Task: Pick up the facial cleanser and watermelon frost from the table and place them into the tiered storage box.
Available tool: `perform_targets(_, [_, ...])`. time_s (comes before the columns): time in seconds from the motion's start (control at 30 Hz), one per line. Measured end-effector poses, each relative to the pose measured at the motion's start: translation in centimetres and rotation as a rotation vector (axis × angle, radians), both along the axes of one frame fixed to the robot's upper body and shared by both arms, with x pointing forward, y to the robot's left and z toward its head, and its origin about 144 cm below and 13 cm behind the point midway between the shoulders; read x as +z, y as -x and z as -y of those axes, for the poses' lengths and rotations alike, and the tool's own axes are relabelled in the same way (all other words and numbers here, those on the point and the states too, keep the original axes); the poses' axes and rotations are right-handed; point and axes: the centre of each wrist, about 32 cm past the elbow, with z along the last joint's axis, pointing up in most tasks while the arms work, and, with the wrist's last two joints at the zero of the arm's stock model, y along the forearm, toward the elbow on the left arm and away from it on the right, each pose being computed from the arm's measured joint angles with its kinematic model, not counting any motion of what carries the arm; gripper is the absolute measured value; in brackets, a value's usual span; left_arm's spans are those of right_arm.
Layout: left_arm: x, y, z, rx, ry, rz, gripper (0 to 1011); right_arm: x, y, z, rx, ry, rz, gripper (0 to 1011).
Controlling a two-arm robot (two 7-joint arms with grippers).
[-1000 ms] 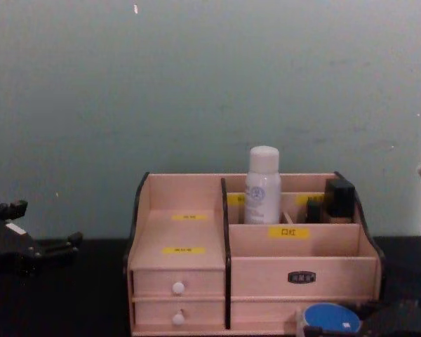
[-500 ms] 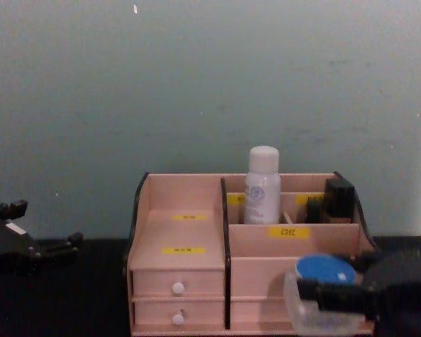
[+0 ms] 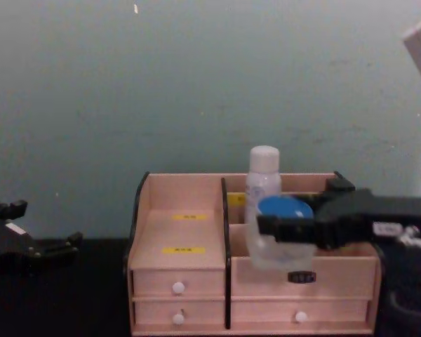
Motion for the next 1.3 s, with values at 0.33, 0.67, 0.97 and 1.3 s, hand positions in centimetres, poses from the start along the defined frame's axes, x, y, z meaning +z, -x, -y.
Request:
perform_targets(0.33, [0.0, 0.0, 0.0, 0.0, 0.0, 0.0, 1001, 1.4, -2.8, -2.3, 0.033, -0.023, 0.049, 712])
perform_targets(0.67, [0.0, 0.0, 0.0, 0.0, 0.0, 0.0, 1001, 1.7, -6.0, -4.6, 0.044, -0.034, 0.037, 712])
perform_targets(0.97, [0.0, 0.0, 0.0, 0.0, 0.0, 0.0, 1001, 1.4, -8.6, -6.6, 0.047, -0.032, 0.005, 713])
perform_targets(1.3, [0.0, 0.0, 0.0, 0.0, 0.0, 0.0, 1001, 0.2, -10.0, -7.8, 0.046, -0.006, -0.048, 712])
